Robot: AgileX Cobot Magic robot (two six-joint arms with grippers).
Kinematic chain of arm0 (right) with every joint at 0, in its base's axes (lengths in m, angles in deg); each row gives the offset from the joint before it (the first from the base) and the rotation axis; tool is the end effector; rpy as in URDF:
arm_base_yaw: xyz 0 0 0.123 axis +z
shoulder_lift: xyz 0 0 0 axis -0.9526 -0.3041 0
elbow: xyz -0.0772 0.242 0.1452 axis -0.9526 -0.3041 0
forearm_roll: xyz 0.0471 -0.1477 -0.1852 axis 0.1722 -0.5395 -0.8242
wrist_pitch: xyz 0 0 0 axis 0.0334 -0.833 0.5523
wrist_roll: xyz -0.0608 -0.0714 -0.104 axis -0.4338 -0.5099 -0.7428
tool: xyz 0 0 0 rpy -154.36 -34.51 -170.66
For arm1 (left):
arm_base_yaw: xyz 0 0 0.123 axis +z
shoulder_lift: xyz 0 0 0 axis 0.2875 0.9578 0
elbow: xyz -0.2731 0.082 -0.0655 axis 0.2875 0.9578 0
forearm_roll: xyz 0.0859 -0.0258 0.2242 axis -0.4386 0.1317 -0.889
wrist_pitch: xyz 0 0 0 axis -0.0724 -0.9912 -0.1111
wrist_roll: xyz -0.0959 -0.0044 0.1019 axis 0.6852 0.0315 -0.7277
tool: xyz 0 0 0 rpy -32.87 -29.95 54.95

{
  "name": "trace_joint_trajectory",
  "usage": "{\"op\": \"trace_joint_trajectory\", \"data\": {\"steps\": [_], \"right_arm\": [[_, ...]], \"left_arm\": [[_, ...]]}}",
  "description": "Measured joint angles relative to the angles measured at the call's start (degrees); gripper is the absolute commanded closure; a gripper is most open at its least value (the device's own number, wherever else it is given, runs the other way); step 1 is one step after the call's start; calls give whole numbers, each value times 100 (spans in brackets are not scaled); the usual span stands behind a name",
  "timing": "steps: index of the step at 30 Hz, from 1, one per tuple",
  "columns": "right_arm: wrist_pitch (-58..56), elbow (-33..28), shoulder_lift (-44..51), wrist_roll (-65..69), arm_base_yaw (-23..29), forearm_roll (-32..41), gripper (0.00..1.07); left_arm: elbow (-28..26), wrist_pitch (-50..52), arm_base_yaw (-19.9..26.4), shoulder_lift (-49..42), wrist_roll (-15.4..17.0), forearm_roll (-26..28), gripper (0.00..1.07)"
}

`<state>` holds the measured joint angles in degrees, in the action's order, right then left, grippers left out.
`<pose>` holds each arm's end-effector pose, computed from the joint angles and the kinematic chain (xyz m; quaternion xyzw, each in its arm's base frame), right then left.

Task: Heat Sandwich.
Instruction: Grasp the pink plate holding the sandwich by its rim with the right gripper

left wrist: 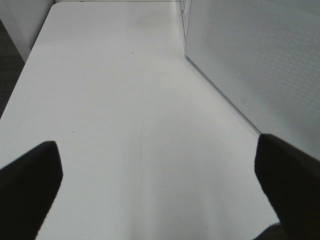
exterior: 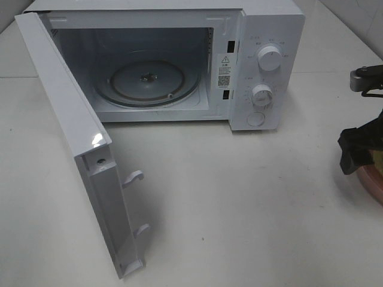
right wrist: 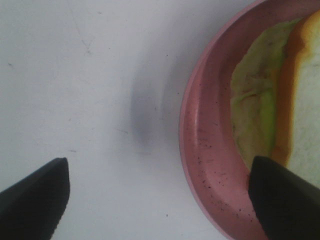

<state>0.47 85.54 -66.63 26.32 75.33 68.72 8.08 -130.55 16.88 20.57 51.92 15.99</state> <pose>0.2837 0.0031 0.1565 -0.0539 0.9846 -0.0434 0.1605 0.0210 -0.0041 0.2521 0.0047 0.8524 -0.0131 0.5227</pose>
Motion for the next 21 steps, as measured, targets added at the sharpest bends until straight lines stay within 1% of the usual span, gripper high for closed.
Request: {"op": "trace_joint_trajectory", "data": {"steps": [9,16,21], "right_arm": [[6,195,-722,0,-80,-17,18],[132,206,-1071,34,-80,-252,20],[292,206,-1272,52,-80,-286,21]], "left_arm": [[0,0,0,0,0,0,7],[0,0,0,0,0,0,7],[0,0,0,0,0,0,7]]}}
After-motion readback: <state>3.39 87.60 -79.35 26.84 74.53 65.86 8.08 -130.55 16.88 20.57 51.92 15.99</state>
